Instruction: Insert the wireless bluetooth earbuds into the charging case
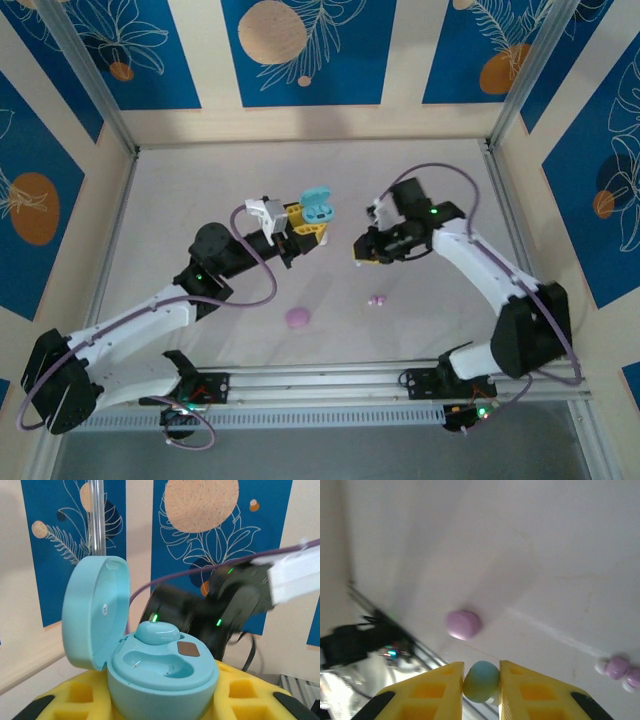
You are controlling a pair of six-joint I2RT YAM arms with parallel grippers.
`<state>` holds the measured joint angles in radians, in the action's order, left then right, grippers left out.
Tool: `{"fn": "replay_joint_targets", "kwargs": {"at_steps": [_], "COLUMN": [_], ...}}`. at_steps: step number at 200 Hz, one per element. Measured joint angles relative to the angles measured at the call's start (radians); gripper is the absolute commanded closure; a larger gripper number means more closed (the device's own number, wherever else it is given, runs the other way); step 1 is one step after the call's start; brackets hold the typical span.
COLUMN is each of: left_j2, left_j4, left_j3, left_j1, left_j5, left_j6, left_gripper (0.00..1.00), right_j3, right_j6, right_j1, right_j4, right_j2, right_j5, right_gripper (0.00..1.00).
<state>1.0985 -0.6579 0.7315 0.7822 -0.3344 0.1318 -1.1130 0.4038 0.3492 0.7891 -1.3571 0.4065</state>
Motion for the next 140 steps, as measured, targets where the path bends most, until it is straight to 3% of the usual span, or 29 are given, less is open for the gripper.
{"fn": "replay_joint_targets", "kwargs": {"at_steps": [30,53,94,140], "left_j2": [0.044,0.08,0.154,0.182], "left_j4": [-0.002,-0.01,-0.036,-0.069], "left_j3": [0.0,0.0,0.0,0.001], "left_j1": [0.0,0.0,0.0,0.002], "left_j5": [0.002,0.002,-0.024,-0.041], "left_j6": [-0.002,-0.004,-0.011,-0.02], "left_gripper": [0.74,0.75,0.75,0.74], "right_j3": [-0.075,-0.156,-0.253,-0.285], "right_j6": [0.026,0.05,0.101,0.111], "right_j1": [-0.137,-0.175,-0.145,-0.031], "right_j4": [0.011,0.008,-0.039,-0.067], "right_j2": [0.109,0.163,0.204,0.183], "right_j5": [0.146,0.23,0.347,0.33], "right_gripper": [0.77,0.76,0.76,0.76]}}
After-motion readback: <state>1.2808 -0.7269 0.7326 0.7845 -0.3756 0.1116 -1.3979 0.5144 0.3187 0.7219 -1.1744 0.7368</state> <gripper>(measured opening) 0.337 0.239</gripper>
